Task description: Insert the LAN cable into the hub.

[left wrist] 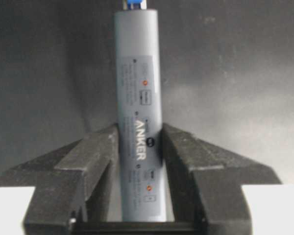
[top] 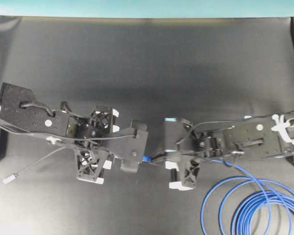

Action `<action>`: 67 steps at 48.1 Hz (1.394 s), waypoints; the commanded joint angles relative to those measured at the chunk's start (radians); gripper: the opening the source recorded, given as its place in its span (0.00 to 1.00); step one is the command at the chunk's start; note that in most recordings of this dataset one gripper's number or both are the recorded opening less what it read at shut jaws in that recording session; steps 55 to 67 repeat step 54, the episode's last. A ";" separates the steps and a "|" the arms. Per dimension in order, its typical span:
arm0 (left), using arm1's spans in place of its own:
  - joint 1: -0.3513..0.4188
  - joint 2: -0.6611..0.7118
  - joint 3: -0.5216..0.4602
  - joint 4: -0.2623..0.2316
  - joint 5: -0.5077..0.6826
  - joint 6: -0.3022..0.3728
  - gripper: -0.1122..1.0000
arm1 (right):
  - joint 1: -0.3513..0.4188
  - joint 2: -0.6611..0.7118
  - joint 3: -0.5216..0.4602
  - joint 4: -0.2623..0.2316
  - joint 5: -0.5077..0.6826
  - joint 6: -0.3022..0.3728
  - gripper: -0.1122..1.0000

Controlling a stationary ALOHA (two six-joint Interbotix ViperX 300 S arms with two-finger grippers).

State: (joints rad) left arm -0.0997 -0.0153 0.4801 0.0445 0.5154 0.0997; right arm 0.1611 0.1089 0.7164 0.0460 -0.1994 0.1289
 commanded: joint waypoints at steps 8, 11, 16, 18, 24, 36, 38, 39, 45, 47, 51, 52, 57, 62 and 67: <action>-0.003 -0.012 0.002 0.003 -0.026 -0.002 0.36 | -0.012 -0.049 0.038 0.014 -0.103 0.020 0.14; -0.002 -0.012 0.003 0.003 -0.026 -0.005 0.36 | -0.012 -0.054 0.051 0.020 -0.097 0.037 0.14; 0.005 -0.011 0.008 0.003 -0.028 -0.009 0.36 | -0.009 -0.063 0.069 0.021 -0.084 0.077 0.31; 0.008 -0.012 0.009 0.003 -0.029 -0.011 0.36 | -0.006 -0.066 0.075 0.021 -0.084 0.094 0.43; 0.014 -0.011 0.018 0.003 -0.034 -0.014 0.36 | 0.017 -0.077 0.095 0.020 -0.089 0.123 0.75; 0.017 -0.014 0.051 0.003 -0.048 -0.040 0.66 | 0.034 -0.160 0.186 0.023 -0.091 0.156 0.85; 0.017 -0.015 0.055 0.003 -0.058 -0.043 0.76 | 0.034 -0.181 0.204 0.023 -0.094 0.163 0.85; 0.017 -0.017 0.058 0.003 -0.063 -0.043 0.81 | 0.034 -0.193 0.215 0.023 -0.097 0.164 0.85; 0.017 -0.029 0.083 0.003 -0.112 -0.046 0.85 | 0.032 -0.273 0.282 0.023 -0.110 0.181 0.85; 0.017 -0.040 0.094 0.003 -0.129 -0.048 0.84 | 0.032 -0.301 0.304 0.023 -0.117 0.183 0.85; 0.017 -0.071 0.103 0.003 -0.140 -0.054 0.82 | 0.032 -0.364 0.339 0.023 -0.127 0.184 0.85; 0.017 -0.080 0.104 0.003 -0.140 -0.055 0.82 | 0.032 -0.382 0.347 0.023 -0.130 0.184 0.85; 0.017 -0.101 0.109 0.003 -0.143 -0.061 0.82 | 0.032 -0.425 0.367 0.023 -0.138 0.184 0.85; 0.017 -0.101 0.109 0.003 -0.143 -0.061 0.82 | 0.032 -0.425 0.367 0.023 -0.138 0.184 0.85; 0.017 -0.101 0.109 0.003 -0.143 -0.061 0.82 | 0.032 -0.425 0.367 0.023 -0.138 0.184 0.85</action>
